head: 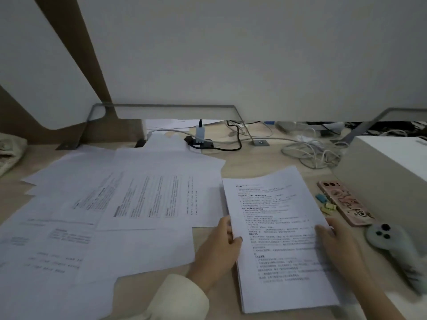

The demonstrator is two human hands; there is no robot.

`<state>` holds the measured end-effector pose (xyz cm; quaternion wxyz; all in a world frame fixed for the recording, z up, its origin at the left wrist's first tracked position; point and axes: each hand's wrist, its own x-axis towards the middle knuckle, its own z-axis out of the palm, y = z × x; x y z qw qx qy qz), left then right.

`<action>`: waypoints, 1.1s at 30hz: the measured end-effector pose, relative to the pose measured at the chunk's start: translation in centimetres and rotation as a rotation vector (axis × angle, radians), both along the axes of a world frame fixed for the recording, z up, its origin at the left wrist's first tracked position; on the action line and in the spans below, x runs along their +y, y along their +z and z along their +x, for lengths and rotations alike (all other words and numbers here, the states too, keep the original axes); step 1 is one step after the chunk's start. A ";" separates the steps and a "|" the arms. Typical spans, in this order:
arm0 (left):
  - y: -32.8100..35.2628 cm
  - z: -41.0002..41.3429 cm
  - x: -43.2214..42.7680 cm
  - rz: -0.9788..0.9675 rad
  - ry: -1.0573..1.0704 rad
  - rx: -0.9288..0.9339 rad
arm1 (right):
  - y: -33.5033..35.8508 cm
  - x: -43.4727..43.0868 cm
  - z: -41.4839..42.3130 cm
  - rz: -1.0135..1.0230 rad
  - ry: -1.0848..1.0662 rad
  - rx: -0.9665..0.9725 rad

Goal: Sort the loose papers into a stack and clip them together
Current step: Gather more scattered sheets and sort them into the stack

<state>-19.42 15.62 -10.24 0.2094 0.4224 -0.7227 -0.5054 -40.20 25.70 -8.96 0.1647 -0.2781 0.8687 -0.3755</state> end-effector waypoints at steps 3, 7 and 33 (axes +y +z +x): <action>-1.4 -1.2 0.7 -0.223 -0.094 -0.220 | -1.2 0.3 -0.9 0.019 -0.021 0.029; -1.8 -1.9 0.8 -0.382 -0.137 -0.425 | -1.6 0.4 -1.4 0.155 0.058 0.191; -2.4 22.3 -6.4 -0.251 0.500 -0.616 | -0.2 -16.6 14.9 0.370 1.099 0.899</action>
